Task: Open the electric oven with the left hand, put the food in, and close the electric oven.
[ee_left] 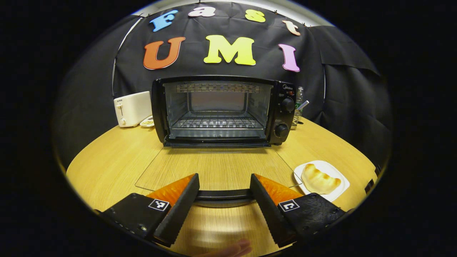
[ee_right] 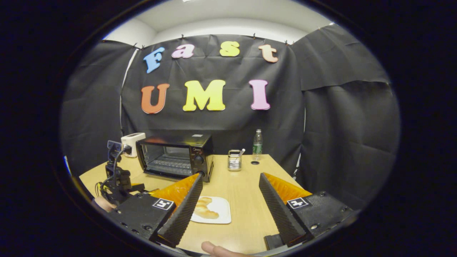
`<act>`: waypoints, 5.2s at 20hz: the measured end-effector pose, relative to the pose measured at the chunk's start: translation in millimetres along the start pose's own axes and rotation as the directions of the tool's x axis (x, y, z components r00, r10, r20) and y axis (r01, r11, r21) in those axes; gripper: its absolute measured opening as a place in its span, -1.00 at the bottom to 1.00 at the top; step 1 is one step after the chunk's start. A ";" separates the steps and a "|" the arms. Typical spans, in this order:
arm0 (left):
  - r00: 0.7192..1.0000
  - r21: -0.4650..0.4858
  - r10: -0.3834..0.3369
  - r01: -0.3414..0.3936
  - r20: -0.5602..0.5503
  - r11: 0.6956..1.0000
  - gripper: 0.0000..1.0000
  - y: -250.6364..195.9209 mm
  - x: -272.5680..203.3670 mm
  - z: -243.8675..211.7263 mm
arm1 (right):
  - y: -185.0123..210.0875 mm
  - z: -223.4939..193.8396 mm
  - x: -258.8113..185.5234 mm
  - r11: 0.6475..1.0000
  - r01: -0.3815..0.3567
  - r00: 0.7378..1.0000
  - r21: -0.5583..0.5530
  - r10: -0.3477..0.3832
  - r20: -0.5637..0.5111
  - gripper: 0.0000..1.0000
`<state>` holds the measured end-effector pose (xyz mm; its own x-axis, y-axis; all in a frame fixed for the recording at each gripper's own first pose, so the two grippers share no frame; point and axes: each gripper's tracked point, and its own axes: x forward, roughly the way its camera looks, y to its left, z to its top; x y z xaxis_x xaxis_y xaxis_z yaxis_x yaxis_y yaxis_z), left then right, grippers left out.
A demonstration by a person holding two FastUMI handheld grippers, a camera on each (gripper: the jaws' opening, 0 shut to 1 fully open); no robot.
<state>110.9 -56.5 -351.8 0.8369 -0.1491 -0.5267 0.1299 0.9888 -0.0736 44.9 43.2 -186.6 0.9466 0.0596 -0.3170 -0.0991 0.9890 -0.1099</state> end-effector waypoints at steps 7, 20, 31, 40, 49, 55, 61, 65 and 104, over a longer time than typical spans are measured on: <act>0.993 -0.034 0.007 -0.003 0.117 0.999 0.86 21.5 -64.9 61.4 | 13.7 -63.0 50.4 0.996 -0.071 0.978 0.053 0.080 -0.190 0.94; 0.888 -0.024 0.153 -0.159 0.433 0.987 0.84 72.7 -253.3 196.8 | 47.4 -139.7 100.3 0.973 -0.214 0.914 0.091 0.232 -0.333 0.94; 0.895 0.039 0.073 -0.100 0.439 0.994 0.87 35.7 -261.9 190.0 | 86.4 -160.8 110.1 0.935 -0.330 0.849 0.129 0.354 -0.393 0.65; 0.911 0.056 0.061 -0.092 0.407 0.994 0.88 31.0 -250.9 175.3 | 88.2 -172.8 116.1 0.948 -0.296 0.855 0.115 0.316 -0.410 0.19; 0.904 0.083 0.043 -0.086 0.426 0.993 0.88 34.5 -251.9 176.0 | 106.7 -150.1 106.0 0.933 -0.328 0.840 0.144 0.358 -0.408 -0.05; 0.896 0.055 0.067 -0.102 0.439 0.993 0.79 56.5 -241.2 190.9 | 142.7 -90.0 111.2 0.917 -0.369 0.863 0.150 0.398 -0.311 -0.05; 0.879 0.016 0.114 -0.137 0.464 0.990 0.94 89.9 -236.1 199.3 | 199.8 -51.4 148.5 0.880 -0.394 0.861 0.263 0.454 -0.229 -0.05; 0.869 -0.028 0.171 -0.178 0.465 0.984 0.94 113.2 -233.7 201.7 | 235.1 -27.9 185.4 0.847 -0.392 0.874 0.359 0.465 -0.142 -0.06; 0.949 0.029 0.106 -0.120 0.298 0.992 0.89 69.2 -157.6 150.1 | 175.9 35.7 111.8 0.932 -0.332 0.943 0.144 0.324 0.080 0.90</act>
<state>67.7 34.5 -146.8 0.9661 -0.0383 -0.2554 0.0435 0.9989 0.0147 144.3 228.7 -207.7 0.8848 0.3871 -0.2594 -0.3624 0.9216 0.1389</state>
